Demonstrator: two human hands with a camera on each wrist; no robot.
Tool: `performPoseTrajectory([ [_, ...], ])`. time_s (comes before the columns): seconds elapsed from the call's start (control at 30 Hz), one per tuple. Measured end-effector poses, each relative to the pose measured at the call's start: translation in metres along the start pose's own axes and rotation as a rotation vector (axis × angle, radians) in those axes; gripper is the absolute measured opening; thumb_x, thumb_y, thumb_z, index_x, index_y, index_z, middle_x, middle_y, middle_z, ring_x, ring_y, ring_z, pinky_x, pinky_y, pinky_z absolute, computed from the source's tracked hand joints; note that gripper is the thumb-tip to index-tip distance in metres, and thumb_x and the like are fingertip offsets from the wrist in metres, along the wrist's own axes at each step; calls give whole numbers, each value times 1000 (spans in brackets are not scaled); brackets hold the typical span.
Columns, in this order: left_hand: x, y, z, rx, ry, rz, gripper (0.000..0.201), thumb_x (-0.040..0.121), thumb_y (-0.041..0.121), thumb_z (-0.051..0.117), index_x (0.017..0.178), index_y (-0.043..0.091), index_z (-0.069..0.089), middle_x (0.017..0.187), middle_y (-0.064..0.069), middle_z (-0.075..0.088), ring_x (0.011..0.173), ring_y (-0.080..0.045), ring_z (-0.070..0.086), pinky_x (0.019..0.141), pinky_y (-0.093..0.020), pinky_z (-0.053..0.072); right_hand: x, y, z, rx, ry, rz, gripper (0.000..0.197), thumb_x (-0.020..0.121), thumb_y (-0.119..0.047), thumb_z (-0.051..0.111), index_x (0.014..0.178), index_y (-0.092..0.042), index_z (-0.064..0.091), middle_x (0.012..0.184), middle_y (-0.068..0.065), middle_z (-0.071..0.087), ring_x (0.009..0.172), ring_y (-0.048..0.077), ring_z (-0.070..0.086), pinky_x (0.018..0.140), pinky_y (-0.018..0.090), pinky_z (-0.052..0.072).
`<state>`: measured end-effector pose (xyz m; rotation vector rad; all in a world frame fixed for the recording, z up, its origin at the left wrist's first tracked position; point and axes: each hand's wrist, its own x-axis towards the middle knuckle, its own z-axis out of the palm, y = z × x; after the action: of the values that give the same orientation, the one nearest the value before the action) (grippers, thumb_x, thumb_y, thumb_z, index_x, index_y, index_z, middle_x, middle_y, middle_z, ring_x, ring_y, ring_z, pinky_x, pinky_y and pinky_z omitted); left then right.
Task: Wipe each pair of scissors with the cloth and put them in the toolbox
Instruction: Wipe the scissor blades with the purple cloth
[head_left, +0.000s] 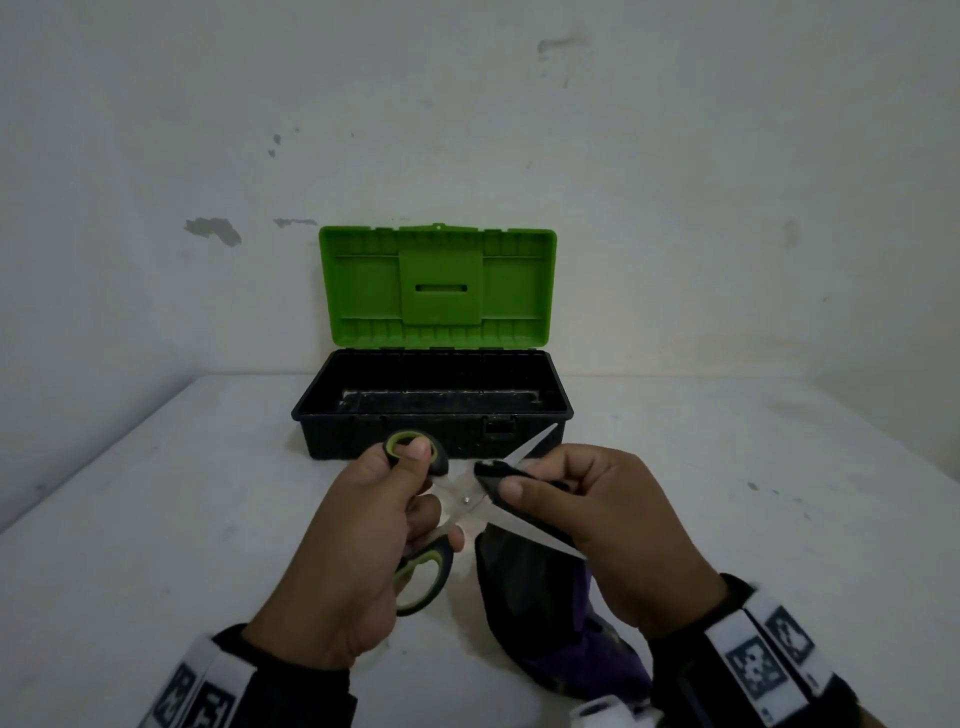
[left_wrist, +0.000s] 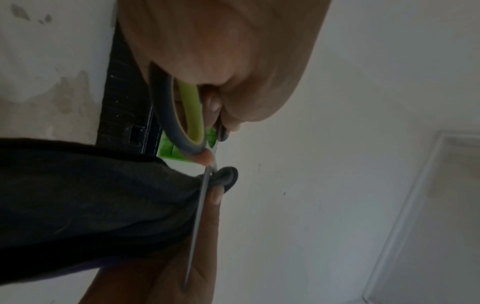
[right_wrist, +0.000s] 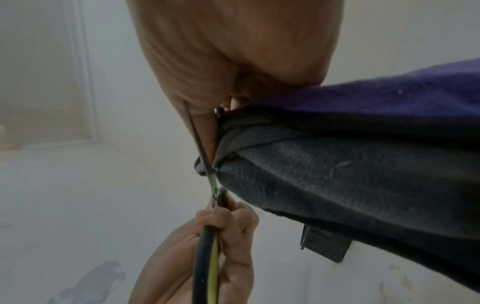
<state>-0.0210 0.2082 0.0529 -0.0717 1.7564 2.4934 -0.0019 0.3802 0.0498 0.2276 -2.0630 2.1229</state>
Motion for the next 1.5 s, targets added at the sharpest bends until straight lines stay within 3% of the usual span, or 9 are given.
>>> performPoseTrajectory([
  [0.17, 1, 2, -2, -15, -19, -18, 20, 100, 24, 48, 91, 10, 59, 60, 0, 28, 40, -8, 29, 47, -29, 48, 6, 5, -6, -71, 131, -130, 9, 73, -13, 80, 67, -18, 75, 68, 6, 75, 64, 17, 72, 61, 24, 54],
  [0.27, -1, 2, -2, -31, -22, -39, 20, 100, 24, 48, 93, 8, 59, 56, 2, 31, 42, -9, 29, 44, -27, 47, 3, 5, -4, -85, 124, -176, 14, 75, -8, 79, 67, -18, 73, 66, 4, 74, 62, 13, 71, 59, 20, 54],
  [0.43, -3, 2, -1, -28, -27, -34, 22, 100, 24, 48, 91, 7, 59, 59, 0, 30, 39, -8, 29, 44, -28, 47, 3, 12, -4, -167, 235, -299, 9, 71, -29, 78, 68, -22, 72, 68, 0, 74, 64, 16, 70, 61, 24, 55],
  [0.57, -3, 2, -1, -23, -17, -37, 24, 101, 25, 47, 92, 8, 60, 64, -3, 30, 37, -7, 30, 45, -29, 46, 1, 11, 0, -232, 184, -343, 6, 75, -22, 78, 71, -22, 73, 70, -3, 74, 66, 16, 70, 63, 29, 57],
  [0.77, -4, 3, 0, -21, -29, -29, 23, 101, 24, 46, 89, 9, 58, 62, -1, 25, 38, -8, 27, 44, -28, 46, 8, 12, -6, -136, 264, -332, 8, 71, -26, 78, 68, -24, 71, 72, 2, 75, 68, 20, 72, 64, 30, 57],
  [0.97, -4, 0, -2, 10, -17, -44, 22, 101, 24, 48, 89, 8, 58, 57, 2, 27, 40, -8, 27, 45, -29, 48, 14, 16, -15, -227, 364, -316, 17, 80, -18, 79, 67, -23, 70, 69, 0, 74, 63, 15, 69, 60, 30, 57],
  [1.17, -7, -7, -9, 168, -68, -49, 25, 100, 27, 49, 86, 9, 59, 59, 2, 28, 46, -11, 27, 49, -31, 49, 26, 21, -45, -374, 460, -183, 19, 86, -25, 73, 71, -15, 68, 62, -1, 69, 54, 6, 61, 52, 20, 47],
  [1.33, -3, -15, -11, 435, -101, -41, 29, 100, 33, 47, 91, 8, 60, 53, 2, 30, 50, -15, 34, 58, -35, 56, 37, 15, -53, -443, 409, -131, 17, 94, -26, 62, 83, -13, 61, 69, -3, 68, 58, 2, 62, 55, 18, 48],
  [1.5, -2, -24, 1, 549, -114, -43, 26, 101, 31, 45, 92, 8, 56, 67, -3, 41, 41, -7, 48, 64, -44, 62, 37, 1, -36, -337, 162, -169, 14, 98, -18, 55, 85, -13, 56, 67, -8, 68, 61, 5, 64, 57, 19, 49],
])
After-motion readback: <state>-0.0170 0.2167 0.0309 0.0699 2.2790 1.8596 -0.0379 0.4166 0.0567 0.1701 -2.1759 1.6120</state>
